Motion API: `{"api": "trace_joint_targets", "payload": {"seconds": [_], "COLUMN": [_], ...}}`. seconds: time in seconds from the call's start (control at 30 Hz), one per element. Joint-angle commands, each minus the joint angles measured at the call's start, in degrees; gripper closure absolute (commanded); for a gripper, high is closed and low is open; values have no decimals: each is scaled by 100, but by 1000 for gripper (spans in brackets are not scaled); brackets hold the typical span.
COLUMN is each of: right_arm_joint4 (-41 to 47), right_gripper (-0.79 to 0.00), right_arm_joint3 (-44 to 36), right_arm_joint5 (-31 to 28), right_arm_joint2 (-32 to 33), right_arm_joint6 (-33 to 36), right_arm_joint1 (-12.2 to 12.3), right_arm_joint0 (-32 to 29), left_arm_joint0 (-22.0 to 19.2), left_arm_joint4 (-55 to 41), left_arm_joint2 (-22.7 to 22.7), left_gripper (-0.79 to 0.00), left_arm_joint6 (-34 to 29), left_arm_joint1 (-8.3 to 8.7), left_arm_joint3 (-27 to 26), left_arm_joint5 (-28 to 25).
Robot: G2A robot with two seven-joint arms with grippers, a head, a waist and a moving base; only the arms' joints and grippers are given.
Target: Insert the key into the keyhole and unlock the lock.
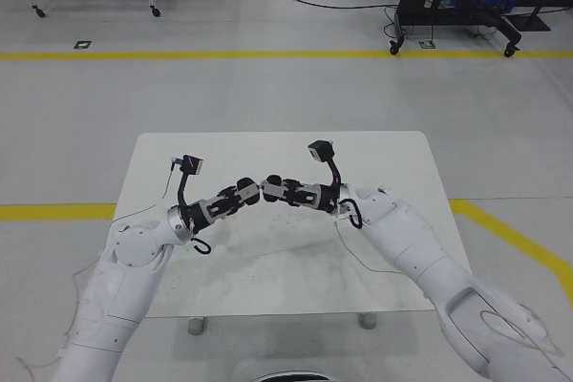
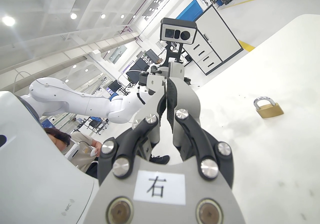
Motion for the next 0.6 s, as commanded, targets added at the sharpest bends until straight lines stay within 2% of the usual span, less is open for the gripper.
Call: {"api": "trace_joint_targets", "payload": {"seconds": [0.0,0.2,0.27,0.4,0.47,0.57], "right_arm_joint4": [-78,-300,-354,-438,-480,-534], "right_gripper": [0,0,-175,-172,-197,-179], "right_arm_joint3": [-3,-23,-49,-84,-89,-101], "right_arm_joint5": [0,0,0,0,0,0], "right_arm_joint2": [46,188,230,334,379,409], "right_arm_joint6": [0,0,0,0,0,0], "right_arm_joint1": [-18,-52,-58,-65,-69,-79], "right_arm_joint0": [-18,-69,-88,-127,-146,-165], "left_arm_joint0": [6,30,42,111,149,190], "left_arm_joint4": [-9,-2,41,90,108,239], "left_arm_joint2": [-22,-57,-60,-138,-181,-218], "left_gripper": [0,0,0,0,0,0], "left_arm_joint6": [29,6,12,39,35,-39], "left_arm_joint1": [8,34,42,69,84,111], "left_arm_joint3": [-28,-73,-85,-110,-134,-212], "left_arm_joint5": [0,-12,-30,-86,-101,-110]}}
